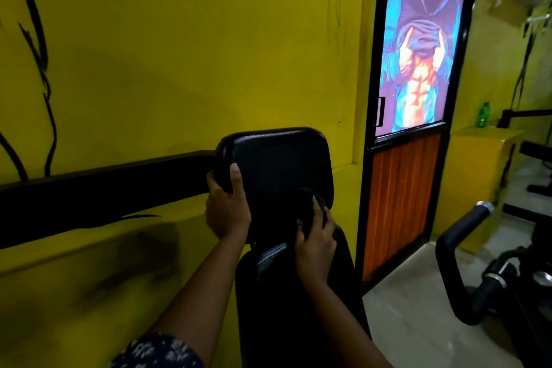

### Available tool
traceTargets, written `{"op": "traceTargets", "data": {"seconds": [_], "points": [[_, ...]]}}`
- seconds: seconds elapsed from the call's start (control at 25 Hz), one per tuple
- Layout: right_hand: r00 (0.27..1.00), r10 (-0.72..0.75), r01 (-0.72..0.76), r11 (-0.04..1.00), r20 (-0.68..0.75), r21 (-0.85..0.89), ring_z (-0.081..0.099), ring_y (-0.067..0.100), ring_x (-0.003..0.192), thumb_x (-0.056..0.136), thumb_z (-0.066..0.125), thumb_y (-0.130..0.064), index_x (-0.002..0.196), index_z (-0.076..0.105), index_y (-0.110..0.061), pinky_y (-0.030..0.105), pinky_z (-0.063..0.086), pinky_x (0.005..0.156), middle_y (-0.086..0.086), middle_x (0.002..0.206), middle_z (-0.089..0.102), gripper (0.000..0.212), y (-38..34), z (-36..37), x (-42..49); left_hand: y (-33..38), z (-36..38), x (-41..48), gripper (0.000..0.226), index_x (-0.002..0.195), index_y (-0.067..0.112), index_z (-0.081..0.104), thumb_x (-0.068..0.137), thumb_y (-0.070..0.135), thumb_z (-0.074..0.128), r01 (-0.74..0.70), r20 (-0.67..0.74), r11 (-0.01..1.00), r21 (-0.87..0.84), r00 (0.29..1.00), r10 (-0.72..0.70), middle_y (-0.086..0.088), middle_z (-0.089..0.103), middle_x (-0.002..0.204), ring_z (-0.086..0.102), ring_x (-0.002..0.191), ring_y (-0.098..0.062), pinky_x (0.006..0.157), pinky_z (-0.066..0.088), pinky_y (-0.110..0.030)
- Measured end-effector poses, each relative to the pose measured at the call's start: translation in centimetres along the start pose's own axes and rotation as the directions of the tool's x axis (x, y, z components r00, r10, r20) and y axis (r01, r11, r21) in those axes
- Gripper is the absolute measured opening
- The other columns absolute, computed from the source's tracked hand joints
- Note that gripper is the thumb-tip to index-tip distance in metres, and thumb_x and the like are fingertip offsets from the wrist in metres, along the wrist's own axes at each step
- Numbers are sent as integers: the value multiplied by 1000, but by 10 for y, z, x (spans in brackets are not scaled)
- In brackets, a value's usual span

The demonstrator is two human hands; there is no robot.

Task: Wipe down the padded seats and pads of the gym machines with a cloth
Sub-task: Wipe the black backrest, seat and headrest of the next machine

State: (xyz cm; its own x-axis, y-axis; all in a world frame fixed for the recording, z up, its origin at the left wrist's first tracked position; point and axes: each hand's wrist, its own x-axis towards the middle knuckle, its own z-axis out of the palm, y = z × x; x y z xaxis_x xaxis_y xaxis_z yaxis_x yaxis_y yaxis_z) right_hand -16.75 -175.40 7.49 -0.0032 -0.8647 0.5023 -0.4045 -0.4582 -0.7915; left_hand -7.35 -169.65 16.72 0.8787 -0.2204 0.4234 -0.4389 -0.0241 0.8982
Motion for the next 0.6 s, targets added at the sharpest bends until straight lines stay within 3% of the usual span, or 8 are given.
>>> {"op": "traceTargets", "data": {"seconds": [0.12,0.24,0.36,0.44,0.6], "points": [[989,-130,131,991,72,0,42,29,127,95,49,-26,144,26,-40,42,41,99,6,152,25,56,-19,8,-37,3,-7,-3,53,139,14,39,98,46,31,68,104,991,-118,993,-55,-16,60,121,57,108,-36,72,33,-29],[919,-358,353,934,163,63,47,30,125,89,49,-23,140,23,-48,46,47,95,11,146,37,62,-16,0,-54,-4,-22,-5,47,136,15,42,100,42,30,118,186,960,-253,980,-72,-11,55,129,53,116,-30,78,35,-27],[880,-472,465,877,46,120,50,31,121,86,47,-26,135,37,-45,50,47,93,11,140,46,54,-30,-13,-36,-14,-35,0,46,136,17,44,99,42,32,157,154,938,-308,982,-113,-7,52,134,50,121,-26,85,37,-27],[853,-521,521,853,-17,24,43,35,123,87,49,-27,134,41,-47,49,41,94,9,144,40,51,-74,-9,-6,-15,-40,6,46,136,18,44,99,42,32,184,166,915,-358,977,-131,-8,52,134,49,122,-25,90,38,-32],[792,-611,603,780,6,-167,24,32,126,82,42,-45,132,45,-46,53,36,88,3,151,31,50,-130,15,29,-12,-47,18,48,137,15,45,100,41,30,194,169,881,-431,977,-132,-5,48,138,45,124,-19,95,36,-33]]}}
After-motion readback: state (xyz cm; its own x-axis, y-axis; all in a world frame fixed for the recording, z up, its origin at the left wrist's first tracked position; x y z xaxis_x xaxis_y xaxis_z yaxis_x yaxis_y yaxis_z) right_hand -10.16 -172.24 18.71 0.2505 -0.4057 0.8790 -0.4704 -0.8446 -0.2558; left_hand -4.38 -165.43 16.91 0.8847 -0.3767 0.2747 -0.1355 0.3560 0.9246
